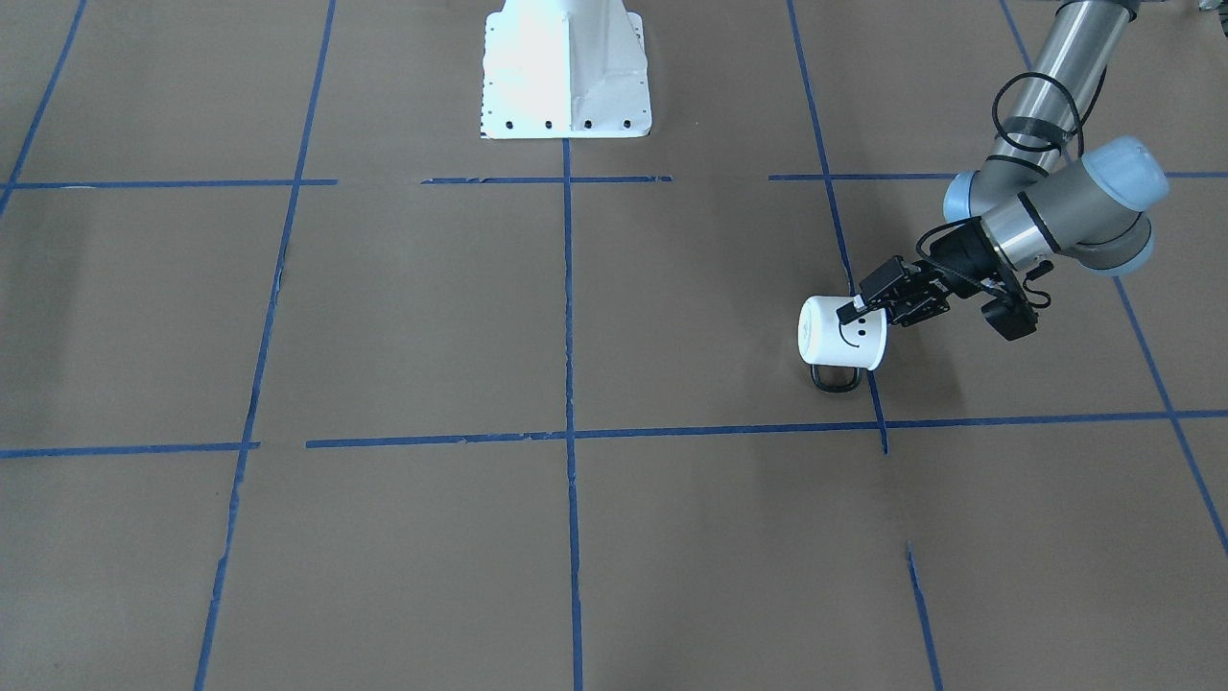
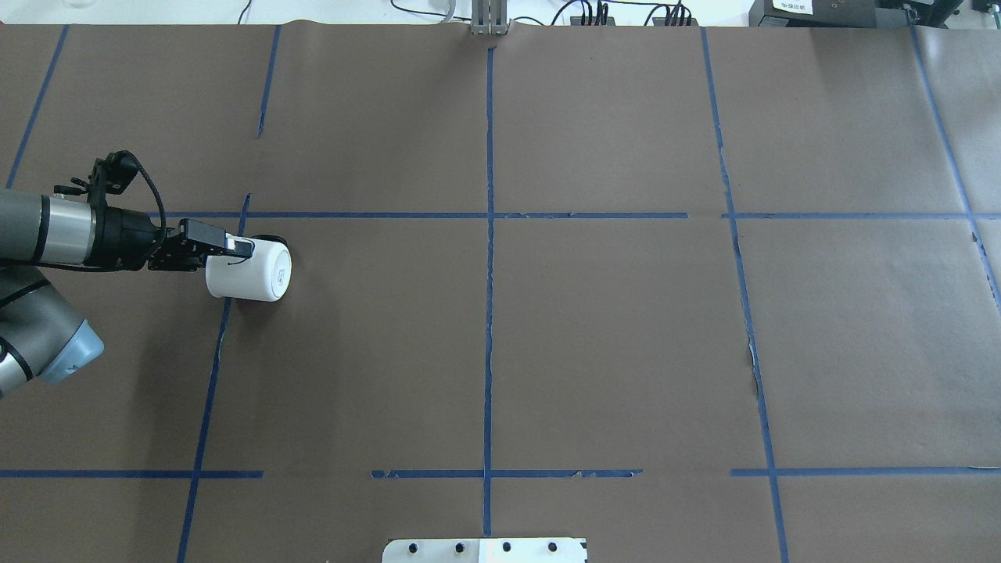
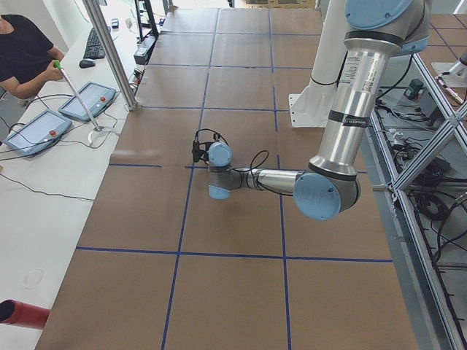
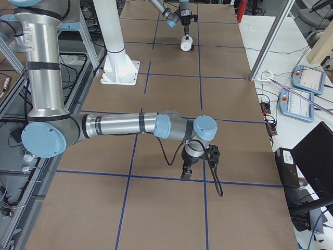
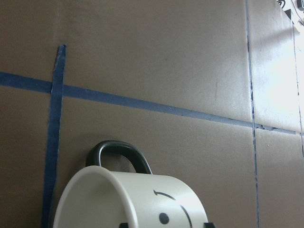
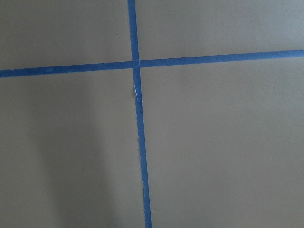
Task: Flip mug
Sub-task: 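Close the left gripper on the mug's bottom end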
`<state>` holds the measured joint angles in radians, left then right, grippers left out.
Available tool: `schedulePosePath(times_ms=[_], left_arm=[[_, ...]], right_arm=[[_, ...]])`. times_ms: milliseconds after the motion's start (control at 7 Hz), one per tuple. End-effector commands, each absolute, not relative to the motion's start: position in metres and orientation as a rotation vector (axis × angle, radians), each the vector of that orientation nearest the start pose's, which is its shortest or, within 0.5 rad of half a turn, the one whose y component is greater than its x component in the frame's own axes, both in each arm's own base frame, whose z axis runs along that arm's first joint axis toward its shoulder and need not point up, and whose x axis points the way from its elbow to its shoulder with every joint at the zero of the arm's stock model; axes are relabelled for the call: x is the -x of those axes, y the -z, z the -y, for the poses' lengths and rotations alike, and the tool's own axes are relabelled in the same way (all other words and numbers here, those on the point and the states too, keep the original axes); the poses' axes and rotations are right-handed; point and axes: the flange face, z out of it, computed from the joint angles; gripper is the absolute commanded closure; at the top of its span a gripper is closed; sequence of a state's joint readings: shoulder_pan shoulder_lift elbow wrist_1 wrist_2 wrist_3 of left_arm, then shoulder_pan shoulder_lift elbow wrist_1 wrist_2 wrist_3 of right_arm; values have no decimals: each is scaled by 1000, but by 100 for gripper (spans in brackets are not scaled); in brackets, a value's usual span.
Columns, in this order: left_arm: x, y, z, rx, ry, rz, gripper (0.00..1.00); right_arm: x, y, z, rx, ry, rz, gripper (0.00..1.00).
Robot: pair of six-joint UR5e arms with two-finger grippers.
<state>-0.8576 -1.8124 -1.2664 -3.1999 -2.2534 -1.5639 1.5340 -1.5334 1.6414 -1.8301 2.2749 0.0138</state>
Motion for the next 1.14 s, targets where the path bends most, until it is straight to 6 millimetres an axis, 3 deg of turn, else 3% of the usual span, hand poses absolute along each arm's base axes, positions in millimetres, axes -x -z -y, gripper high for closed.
schedulePosePath(times_ms=[0, 286, 1000], left_arm=[[-322, -495, 480, -138, 136, -1571, 50], [-322, -493, 480, -138, 137, -1574, 52], [-331, -473, 483, -116, 146, -1602, 68]], right_arm=[[-51, -635, 496, 162, -31, 699, 0], [-51, -635, 496, 162, -31, 699, 0], [-51, -635, 496, 162, -31, 699, 0]])
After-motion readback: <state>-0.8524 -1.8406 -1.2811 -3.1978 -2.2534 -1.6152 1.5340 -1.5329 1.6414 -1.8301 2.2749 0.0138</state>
